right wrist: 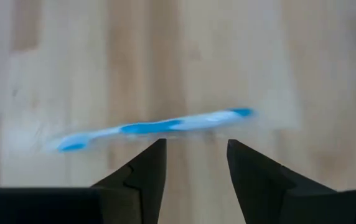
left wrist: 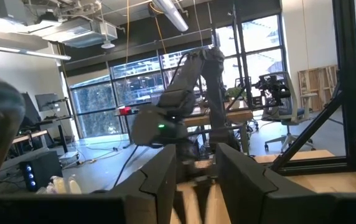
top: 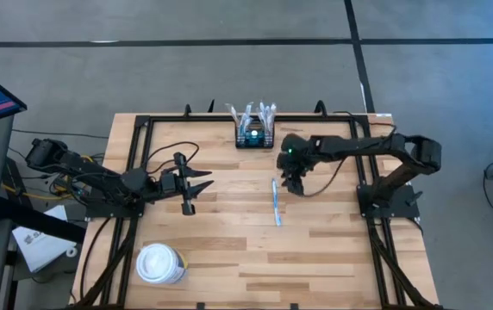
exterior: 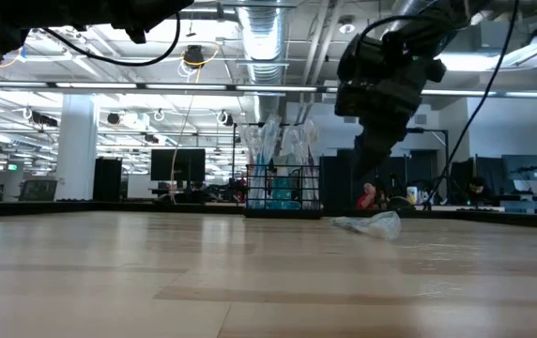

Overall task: Pick & Place toothbrushing station
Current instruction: Put the blue toothbrush into the mesh organizer

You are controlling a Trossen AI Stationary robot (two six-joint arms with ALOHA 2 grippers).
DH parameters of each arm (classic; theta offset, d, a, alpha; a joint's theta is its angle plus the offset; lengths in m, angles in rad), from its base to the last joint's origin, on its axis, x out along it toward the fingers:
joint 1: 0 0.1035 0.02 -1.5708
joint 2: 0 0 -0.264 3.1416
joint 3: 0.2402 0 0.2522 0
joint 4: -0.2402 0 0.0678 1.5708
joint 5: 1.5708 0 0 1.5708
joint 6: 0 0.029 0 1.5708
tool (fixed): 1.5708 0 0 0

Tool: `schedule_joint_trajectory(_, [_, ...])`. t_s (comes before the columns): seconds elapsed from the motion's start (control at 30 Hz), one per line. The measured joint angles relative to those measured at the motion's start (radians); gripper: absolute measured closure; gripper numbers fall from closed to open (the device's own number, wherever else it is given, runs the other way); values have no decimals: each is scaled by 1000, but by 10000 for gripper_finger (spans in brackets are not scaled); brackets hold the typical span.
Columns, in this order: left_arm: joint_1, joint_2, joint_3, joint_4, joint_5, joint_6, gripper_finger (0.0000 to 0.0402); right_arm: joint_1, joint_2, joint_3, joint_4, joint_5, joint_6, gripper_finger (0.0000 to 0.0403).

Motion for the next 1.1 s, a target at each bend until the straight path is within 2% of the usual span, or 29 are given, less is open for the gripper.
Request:
schedule_joint_trajectory(0.17, [0, 0, 0, 0, 0, 0, 294, 128, 0, 0, 1, 0, -161, 255])
schedule_joint_trajectory(0.3, [0, 0, 0, -5, 0, 0, 294, 226, 0, 0, 2, 7, -385, 272])
schedule_joint_trajectory(0.5, [0, 0, 0, -5, 0, 0, 294, 340, 2, 1, 30, 181, -607, 298])
schedule_joint_trajectory(0.63, [0, 0, 0, -7, 0, 0, 294, 374, 4, 1, 82, 263, -641, 308])
schedule_joint_trajectory(0.87, [0, 0, 0, -8, 0, 0, 294, 386, 5, 1, 85, 266, -641, 311])
schedule_joint_trajectory(1.1, [0, 0, 0, -19, 0, 0, 294, 407, 76, 3, 63, 275, -642, 311])
